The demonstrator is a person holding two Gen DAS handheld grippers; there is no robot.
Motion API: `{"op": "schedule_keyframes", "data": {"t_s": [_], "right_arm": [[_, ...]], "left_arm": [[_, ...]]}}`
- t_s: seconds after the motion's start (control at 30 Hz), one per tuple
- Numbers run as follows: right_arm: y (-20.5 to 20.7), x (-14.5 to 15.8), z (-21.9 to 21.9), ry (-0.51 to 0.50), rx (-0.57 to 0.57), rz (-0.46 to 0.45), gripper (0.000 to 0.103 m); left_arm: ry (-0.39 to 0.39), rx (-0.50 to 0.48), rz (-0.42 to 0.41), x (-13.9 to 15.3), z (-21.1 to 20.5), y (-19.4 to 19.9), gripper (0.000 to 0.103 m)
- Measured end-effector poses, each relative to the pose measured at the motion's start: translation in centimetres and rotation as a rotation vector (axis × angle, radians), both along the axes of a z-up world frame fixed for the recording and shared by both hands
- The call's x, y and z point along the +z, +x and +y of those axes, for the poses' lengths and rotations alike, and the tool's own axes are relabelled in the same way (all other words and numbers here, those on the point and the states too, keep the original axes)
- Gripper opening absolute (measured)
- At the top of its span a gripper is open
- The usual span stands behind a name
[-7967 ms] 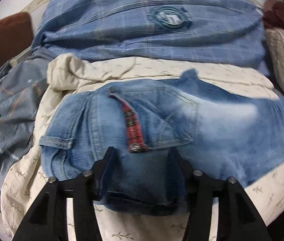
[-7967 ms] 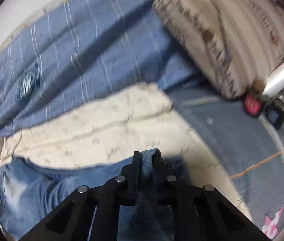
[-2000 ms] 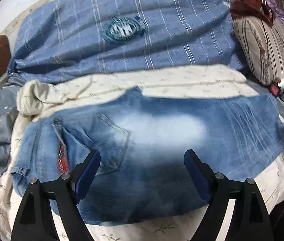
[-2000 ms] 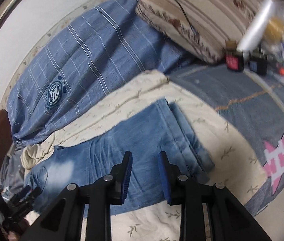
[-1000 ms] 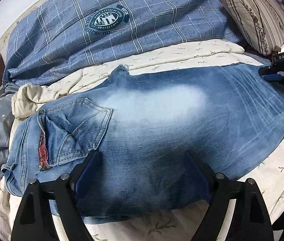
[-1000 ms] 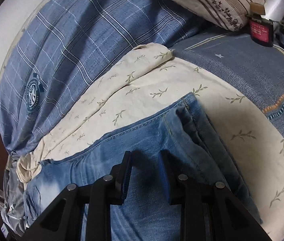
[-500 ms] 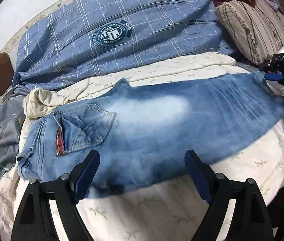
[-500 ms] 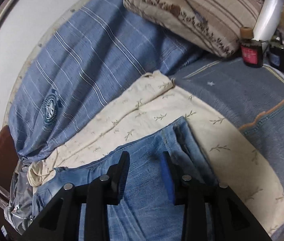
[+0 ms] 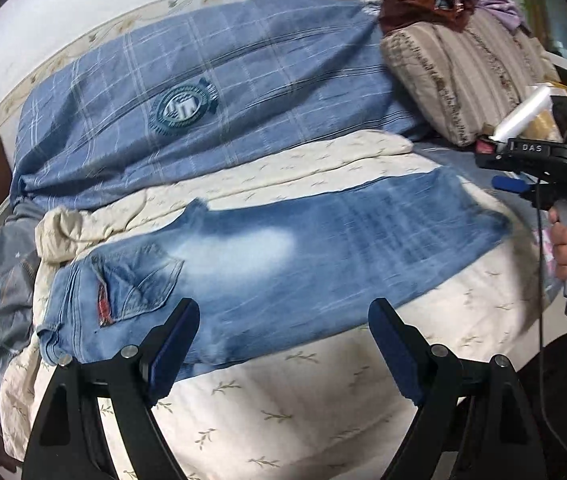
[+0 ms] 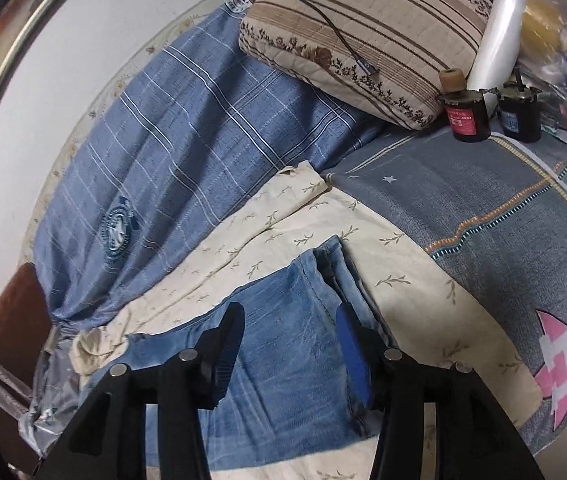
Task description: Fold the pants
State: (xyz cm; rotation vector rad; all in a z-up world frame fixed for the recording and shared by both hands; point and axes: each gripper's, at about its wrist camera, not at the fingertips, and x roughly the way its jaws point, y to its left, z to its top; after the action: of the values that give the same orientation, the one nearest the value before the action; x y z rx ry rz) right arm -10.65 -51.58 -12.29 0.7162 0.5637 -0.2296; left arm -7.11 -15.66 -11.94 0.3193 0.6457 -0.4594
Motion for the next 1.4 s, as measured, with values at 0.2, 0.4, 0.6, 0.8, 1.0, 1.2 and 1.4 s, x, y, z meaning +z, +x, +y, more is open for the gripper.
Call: {"op": "schedule_keyframes", "data": {"t_s": [0.2,0.4,0.6,0.8,1.0,1.2,1.4], "right_arm": [[-2.5,-0.2,-3.3,0.069,-0.028,-0.02,0.051],[-4.7,-1.0,-6.1,0.13,-0.094,-0.022,0.051],[-5.2,-1.5,-7.3,0.196,-0.122,-0.046,0.051],[-4.6,-1.4,-6.7,0.185,-0.102,-0.029,0.051],[-4.1,-1.2,-5.6,0.162,-0.097,-0.017,0.051],[-4.1,-1.1,-4.2,0.13,-0.079,0.005,0.051],[-5.6,-1.4,-4.3,0.187,-0.069,-0.024,0.051]], "left_arm": [[-0.023,-0.022,0.01,0.6,-0.3,-1.0,0.087],[-0.029,-0.017,0.066,-0.6,-1.2,-0.3,0.087],[-0.032,-0.039,0.093,-1.0,-2.7,-0.3,0.087],[-0.026,-0.07,0.099,-0.7,-3.8,-0.8,0.087],[-0.053,-0.081,0.091,0.4,-3.3,-1.4,0.087],[-0.073,-0.077,0.085,0.9,-2.4,-1.7,0.087],[-0.101,-0.068,0.099,1.0,-1.4,-1.5,0.087]]}}
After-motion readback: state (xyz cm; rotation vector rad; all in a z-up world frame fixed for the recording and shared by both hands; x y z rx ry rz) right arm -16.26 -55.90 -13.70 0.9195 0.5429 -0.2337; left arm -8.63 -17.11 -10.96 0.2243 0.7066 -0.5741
